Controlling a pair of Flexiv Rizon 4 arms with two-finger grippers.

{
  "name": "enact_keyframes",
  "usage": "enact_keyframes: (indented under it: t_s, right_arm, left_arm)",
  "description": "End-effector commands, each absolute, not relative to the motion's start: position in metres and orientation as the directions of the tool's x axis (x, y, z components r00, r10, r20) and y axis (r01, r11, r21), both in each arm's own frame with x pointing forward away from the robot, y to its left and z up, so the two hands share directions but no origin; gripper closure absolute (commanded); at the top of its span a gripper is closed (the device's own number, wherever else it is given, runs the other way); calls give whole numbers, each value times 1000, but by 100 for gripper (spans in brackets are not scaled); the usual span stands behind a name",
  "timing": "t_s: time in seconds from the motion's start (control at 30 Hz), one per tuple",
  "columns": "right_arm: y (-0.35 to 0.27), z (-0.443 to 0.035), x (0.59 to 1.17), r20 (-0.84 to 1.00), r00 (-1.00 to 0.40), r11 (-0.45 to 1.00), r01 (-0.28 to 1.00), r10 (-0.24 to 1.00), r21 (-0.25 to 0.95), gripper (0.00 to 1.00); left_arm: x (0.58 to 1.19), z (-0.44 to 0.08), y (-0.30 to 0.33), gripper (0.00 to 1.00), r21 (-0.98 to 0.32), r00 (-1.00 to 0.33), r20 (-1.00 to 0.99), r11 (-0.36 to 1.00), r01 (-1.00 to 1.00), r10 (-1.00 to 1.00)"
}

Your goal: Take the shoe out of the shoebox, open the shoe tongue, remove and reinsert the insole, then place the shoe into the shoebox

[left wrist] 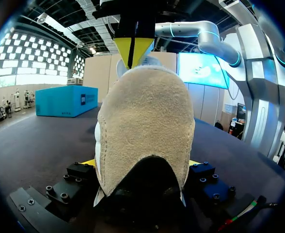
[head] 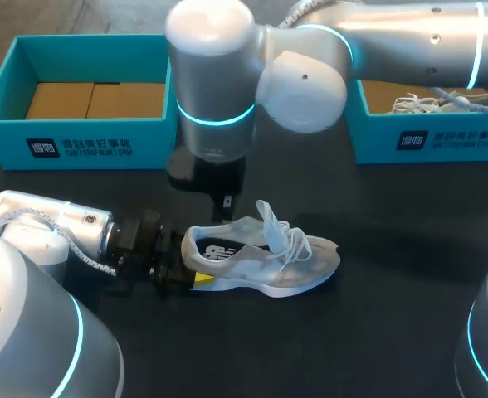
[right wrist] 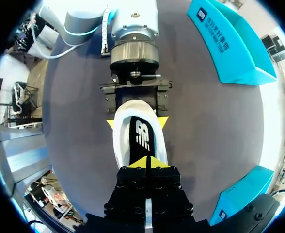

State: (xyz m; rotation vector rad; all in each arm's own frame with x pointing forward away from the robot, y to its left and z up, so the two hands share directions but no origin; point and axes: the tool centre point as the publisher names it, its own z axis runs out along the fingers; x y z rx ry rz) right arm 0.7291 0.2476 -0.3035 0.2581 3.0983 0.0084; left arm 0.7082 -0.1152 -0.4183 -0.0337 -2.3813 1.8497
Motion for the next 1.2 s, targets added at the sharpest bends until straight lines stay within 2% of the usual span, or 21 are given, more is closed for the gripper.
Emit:
enact_keyframes:
  t_s: [0.03, 0.33, 0.4, 0.87, 1.2]
  right_arm:
    - [243, -304, 728, -33, -986, 986, 164, 165, 19, 100]
    - [243, -304, 728, -33, -986, 986, 164, 165, 19, 100]
    - [245, -309, 730, -40, -992, 993, 120, 120, 16, 100]
    - [234, -348, 728, 6, -998, 997, 67, 67, 38, 100]
    - [219, -369, 727, 7, -995, 994, 98, 97, 57, 100]
  left_arm:
    - [706, -422, -114, 100, -966, -992, 86, 251, -60, 94]
    - [706, -422, -114, 100, -966, -992, 86, 251, -60, 94]
    - [706, -422, -114, 100, -966, -992, 86, 251, -60, 94]
    - [706, -422, -114, 100, -966, -992, 86, 251, -60, 94]
    - [706, -422, -114, 100, -966, -992, 86, 251, -60, 94]
